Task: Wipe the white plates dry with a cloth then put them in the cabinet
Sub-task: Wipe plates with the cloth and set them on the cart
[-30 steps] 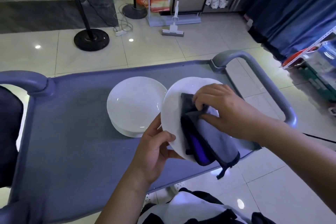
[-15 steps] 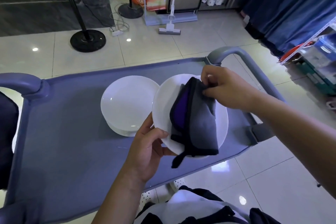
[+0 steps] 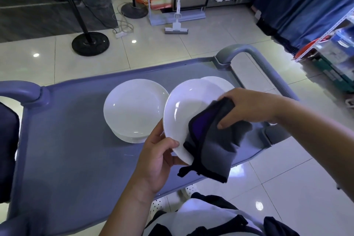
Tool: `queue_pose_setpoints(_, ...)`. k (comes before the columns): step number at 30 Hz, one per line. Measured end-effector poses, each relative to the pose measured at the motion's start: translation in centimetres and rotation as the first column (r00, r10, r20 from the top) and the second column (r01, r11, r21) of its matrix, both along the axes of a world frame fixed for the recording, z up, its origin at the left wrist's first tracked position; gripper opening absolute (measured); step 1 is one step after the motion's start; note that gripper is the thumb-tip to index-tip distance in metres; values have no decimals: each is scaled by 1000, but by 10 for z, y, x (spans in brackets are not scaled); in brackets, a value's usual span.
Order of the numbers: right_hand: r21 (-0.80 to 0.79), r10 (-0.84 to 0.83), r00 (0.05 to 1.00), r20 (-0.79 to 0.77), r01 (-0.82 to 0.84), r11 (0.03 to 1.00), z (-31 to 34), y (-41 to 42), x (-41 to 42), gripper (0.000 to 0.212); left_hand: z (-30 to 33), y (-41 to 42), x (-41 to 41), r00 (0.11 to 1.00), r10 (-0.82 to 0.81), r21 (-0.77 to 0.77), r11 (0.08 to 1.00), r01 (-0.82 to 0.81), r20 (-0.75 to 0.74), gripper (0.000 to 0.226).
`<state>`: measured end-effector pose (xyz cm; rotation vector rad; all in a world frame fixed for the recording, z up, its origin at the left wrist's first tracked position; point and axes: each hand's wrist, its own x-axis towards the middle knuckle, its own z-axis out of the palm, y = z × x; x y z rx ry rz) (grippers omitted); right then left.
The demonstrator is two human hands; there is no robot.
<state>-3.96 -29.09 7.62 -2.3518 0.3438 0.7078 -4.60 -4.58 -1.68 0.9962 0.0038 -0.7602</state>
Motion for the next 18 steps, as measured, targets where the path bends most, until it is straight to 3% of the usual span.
queue_pose_setpoints(4,307,-172,985,-14,168,937,12,-25,-28,34,1,2,5,998,64,-37,997,-64,5,60)
queue_pose_setpoints(6,414,-291,946,143,210,886,22,-37,-44,39,1,4,9,995,95,-42,995,-95,17,62)
queue_pose_setpoints(8,399,-376,845,381,217,891,30,-44,-54,63,1,4,12,992,121,-29,992,-121,25,65)
queue_pose_setpoints(10,331,-430,672,603,279,901,31,-38,-60,59,1,2,12,991,126,-13,992,-125,38,67)
queue_pose_setpoints(12,139,-282,541,792,290,947,21,-16,-62,47,2,-5,10,993,113,-20,993,-112,30,67)
queue_pose_setpoints(13,53,-194,534,823,267,962,12,-2,-63,47,2,-9,9,994,107,-39,994,-107,5,66)
queue_pose_setpoints(16,-73,17,737,676,44,996,-30,38,-72,63,13,-19,5,994,95,-96,990,-101,-58,55)
queue_pose_setpoints(18,-165,195,781,594,-119,979,-56,47,-86,63,20,-22,3,993,107,-64,992,-110,-53,50)
